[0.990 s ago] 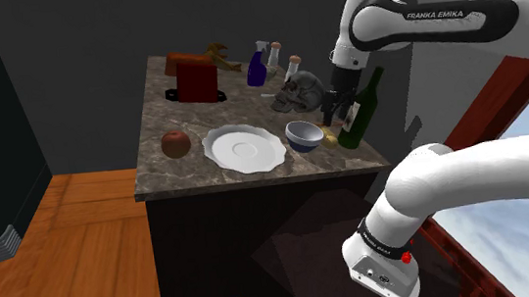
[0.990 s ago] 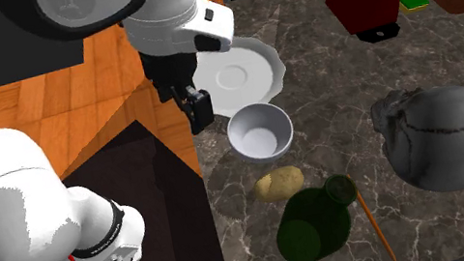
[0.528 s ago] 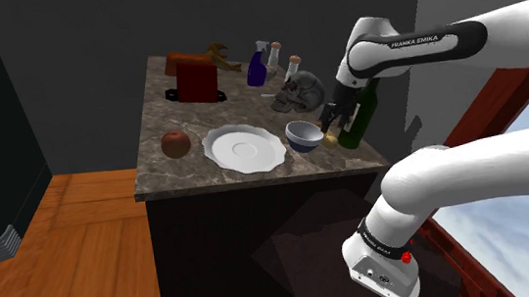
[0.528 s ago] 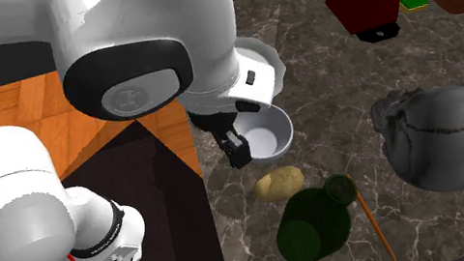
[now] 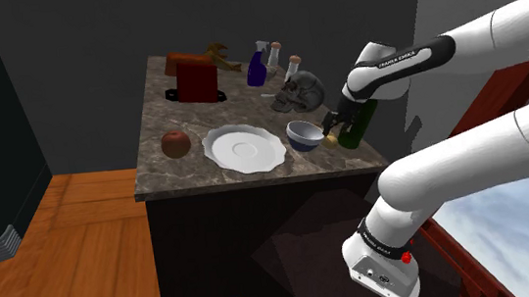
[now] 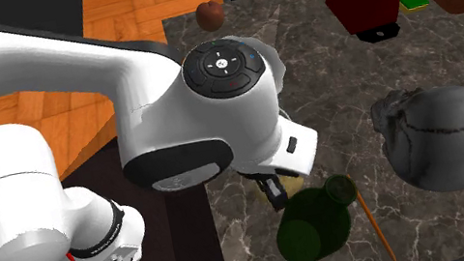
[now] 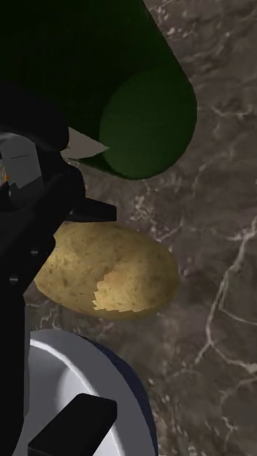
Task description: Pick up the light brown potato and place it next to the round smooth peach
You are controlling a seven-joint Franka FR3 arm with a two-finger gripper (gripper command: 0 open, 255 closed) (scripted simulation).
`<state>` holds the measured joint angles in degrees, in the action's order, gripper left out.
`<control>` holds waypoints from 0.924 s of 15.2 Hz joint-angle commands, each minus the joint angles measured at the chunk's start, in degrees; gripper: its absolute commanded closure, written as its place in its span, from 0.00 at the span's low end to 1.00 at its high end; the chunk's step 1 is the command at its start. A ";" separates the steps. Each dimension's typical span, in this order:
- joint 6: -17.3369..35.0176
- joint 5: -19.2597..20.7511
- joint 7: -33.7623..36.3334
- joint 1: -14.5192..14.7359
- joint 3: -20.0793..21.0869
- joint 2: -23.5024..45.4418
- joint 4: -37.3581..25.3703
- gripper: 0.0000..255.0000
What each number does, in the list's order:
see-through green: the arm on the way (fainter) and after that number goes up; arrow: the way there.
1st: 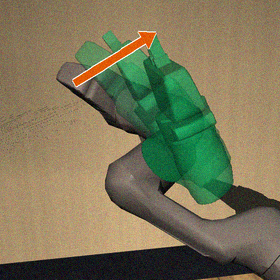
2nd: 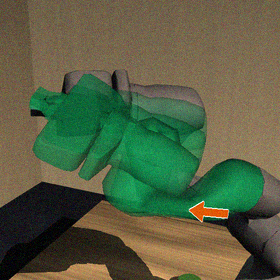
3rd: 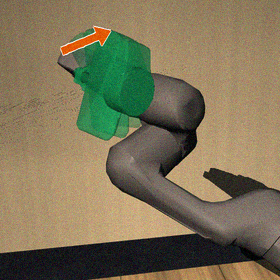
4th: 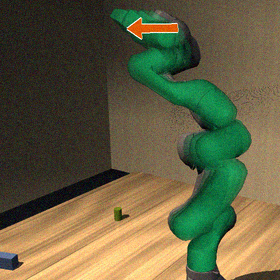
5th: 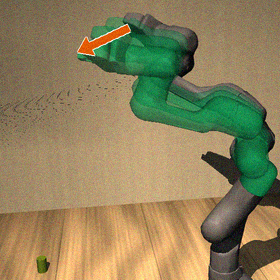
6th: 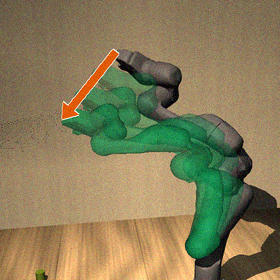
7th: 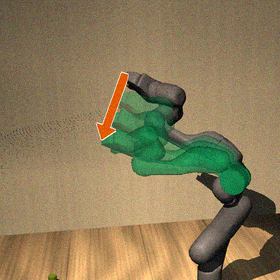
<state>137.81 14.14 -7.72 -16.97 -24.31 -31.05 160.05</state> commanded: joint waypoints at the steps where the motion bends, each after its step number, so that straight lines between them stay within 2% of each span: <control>1: 4.37 0.01 -0.54 -0.38 -1.78 2.69 0.22 0.00; 8: 12.85 -1.07 -1.52 1.92 -4.45 9.91 1.48 0.00; 14: 12.85 -1.08 -1.53 1.91 -4.44 9.91 1.48 0.00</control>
<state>150.63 13.07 -9.25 -15.07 -28.75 -21.16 161.52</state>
